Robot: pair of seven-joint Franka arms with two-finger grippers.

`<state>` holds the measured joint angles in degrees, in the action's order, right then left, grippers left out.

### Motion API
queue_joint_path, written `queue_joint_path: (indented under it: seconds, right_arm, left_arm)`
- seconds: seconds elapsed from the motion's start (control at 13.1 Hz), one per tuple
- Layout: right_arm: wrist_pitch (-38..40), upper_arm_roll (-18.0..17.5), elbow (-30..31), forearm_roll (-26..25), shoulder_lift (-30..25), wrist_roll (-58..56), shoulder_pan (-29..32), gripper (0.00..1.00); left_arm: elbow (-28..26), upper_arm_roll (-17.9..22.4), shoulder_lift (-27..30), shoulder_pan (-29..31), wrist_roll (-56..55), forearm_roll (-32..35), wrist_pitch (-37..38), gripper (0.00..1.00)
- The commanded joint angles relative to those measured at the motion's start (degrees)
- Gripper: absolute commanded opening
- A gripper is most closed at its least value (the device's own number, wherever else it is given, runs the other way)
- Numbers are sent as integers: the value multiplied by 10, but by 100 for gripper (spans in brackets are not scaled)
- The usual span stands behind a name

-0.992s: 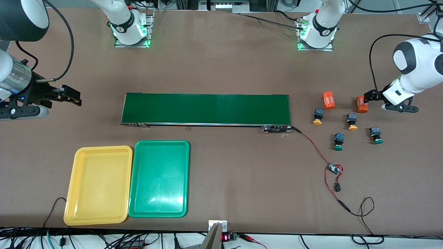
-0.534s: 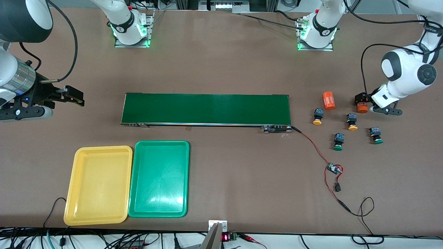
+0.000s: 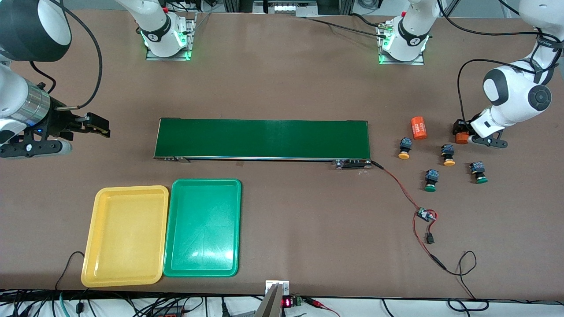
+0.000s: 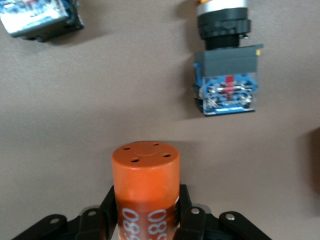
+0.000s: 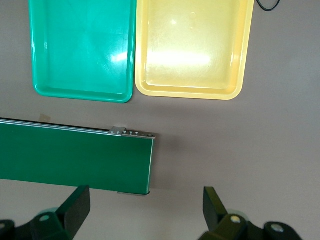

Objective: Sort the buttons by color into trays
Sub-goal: 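Carry the orange cell onto the belt and open the left gripper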

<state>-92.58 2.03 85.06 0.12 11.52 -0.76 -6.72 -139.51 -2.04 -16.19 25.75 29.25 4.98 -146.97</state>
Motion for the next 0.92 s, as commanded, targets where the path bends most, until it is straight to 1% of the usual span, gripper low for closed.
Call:
queue_joint_path:
  seconds: [0.0,0.15,0.31,0.38,0.46,0.53,0.61,0.76,0.84]
  right_arm:
    - [1,-1,-2,-2,0,-5,1,100]
    - [2,-2,-2,-3,0,-5,0,100]
    - [3,-1,-2,-2,4,-6,0,100]
    - [3,-2,-2,-2,4,-6,1,100]
    - [3,-2,-2,-2,5,-6,1,100]
    - [4,-2,-2,-3,5,-6,1,100]
    - [4,-2,-2,-2,8,-6,1,100]
    - [4,-2,-2,-2,9,-6,1,100]
    - [4,-2,-2,-2,9,-5,1,100]
  left_arm:
    - [14,-24,54,6,6,14,70,32]
    - [43,-45,85,6,37,13,133,32]
    - [85,-67,95,6,124,13,201,32]
    - [115,-88,97,6,165,10,253,32]
    - [143,-119,96,4,207,9,331,29]
    - [168,-152,95,4,227,7,388,23]
    - [183,-186,95,4,230,6,426,18]
    - [195,-265,94,3,254,6,448,13]
    - [196,-297,92,3,261,1,443,12]
